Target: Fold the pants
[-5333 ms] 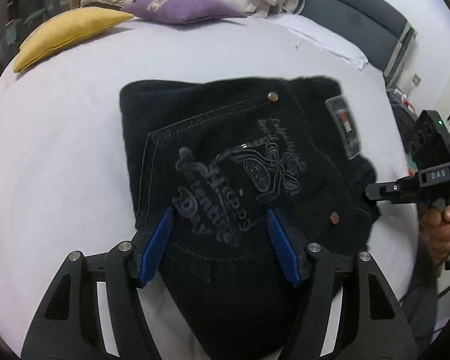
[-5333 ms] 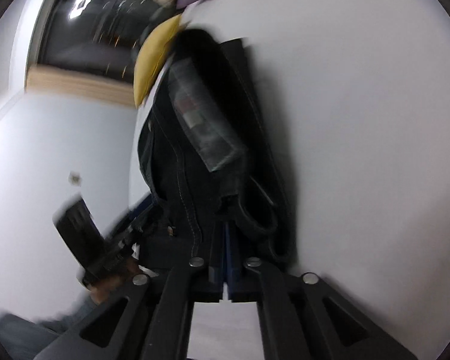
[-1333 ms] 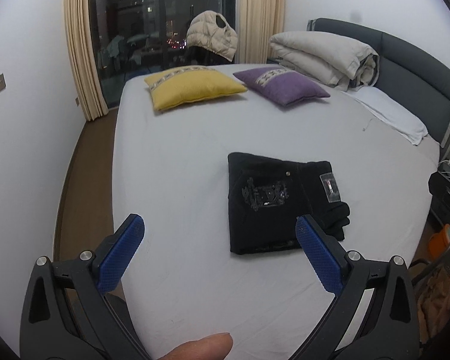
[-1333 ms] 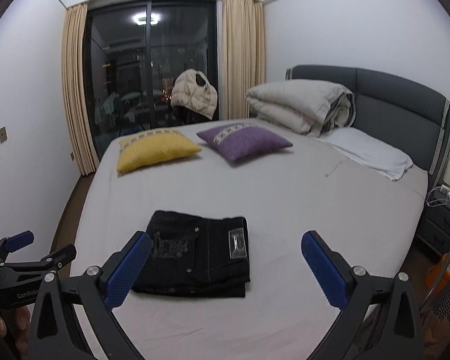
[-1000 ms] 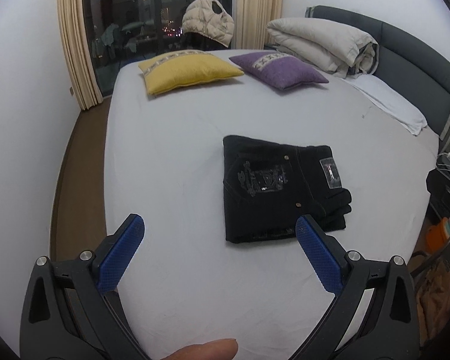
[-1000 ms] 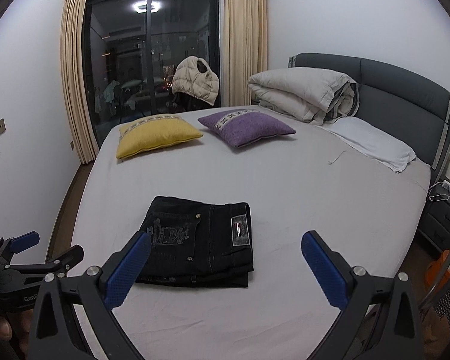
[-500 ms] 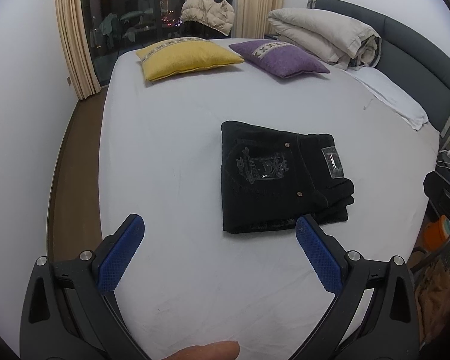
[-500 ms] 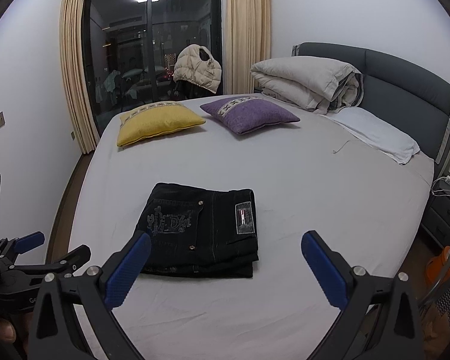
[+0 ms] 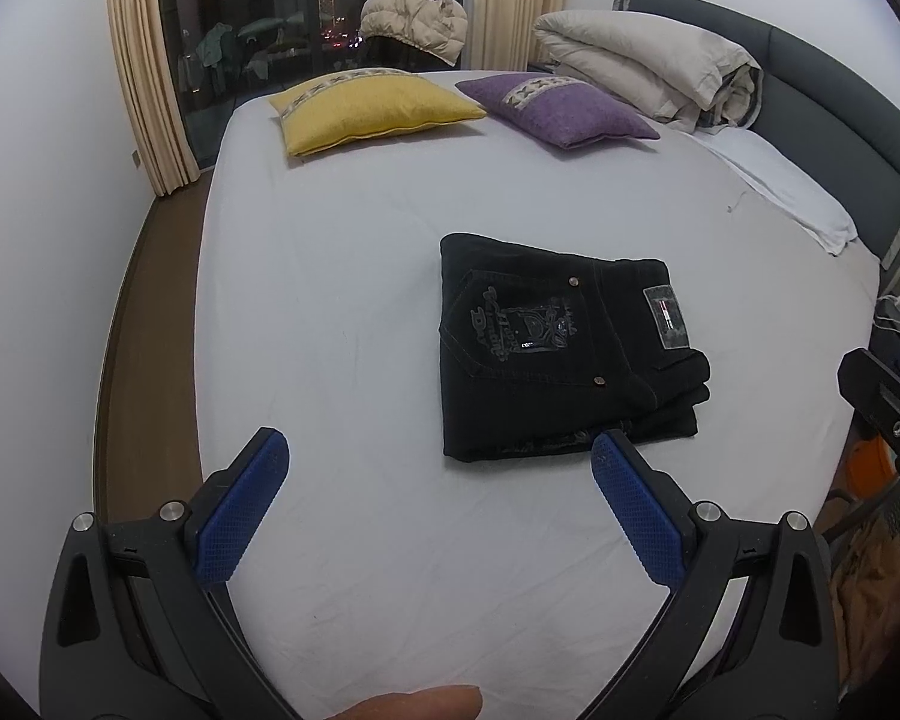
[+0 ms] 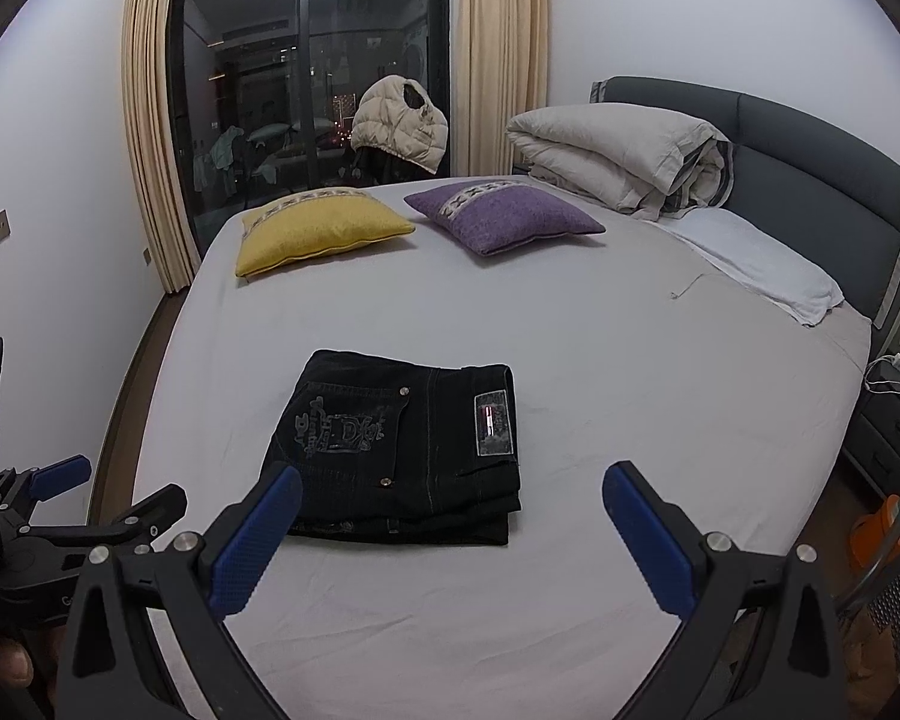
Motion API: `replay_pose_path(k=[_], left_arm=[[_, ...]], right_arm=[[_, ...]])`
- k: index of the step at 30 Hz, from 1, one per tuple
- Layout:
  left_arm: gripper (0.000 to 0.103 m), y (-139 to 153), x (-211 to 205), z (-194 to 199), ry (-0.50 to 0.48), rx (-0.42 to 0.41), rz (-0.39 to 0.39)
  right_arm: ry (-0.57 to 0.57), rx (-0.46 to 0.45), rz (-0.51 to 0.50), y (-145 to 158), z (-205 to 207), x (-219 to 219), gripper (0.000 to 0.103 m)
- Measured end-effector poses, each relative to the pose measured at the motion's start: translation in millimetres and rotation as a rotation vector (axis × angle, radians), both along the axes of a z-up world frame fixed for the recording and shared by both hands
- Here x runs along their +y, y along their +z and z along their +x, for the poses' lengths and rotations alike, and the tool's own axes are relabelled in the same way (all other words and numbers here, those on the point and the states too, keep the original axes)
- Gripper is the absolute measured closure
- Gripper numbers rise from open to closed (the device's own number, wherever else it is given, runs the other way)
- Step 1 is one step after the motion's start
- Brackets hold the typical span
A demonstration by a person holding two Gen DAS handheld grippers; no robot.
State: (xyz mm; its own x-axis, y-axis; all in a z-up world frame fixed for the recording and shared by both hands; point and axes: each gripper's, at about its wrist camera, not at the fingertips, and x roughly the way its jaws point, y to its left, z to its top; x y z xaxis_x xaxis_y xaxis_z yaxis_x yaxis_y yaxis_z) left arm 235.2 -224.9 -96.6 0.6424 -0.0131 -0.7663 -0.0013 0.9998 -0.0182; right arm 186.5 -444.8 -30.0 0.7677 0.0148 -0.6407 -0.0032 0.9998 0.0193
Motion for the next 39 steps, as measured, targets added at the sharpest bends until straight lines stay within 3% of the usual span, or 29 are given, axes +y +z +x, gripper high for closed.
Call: replay_pose_path(k=[39], left_arm=[[0.0, -6.6, 0.7, 1.8, 0.001, 0.014, -0.001]], right_arm=[[0.009, 0.024, 0.002, -8.4, 1.1, 2.7, 0.0]])
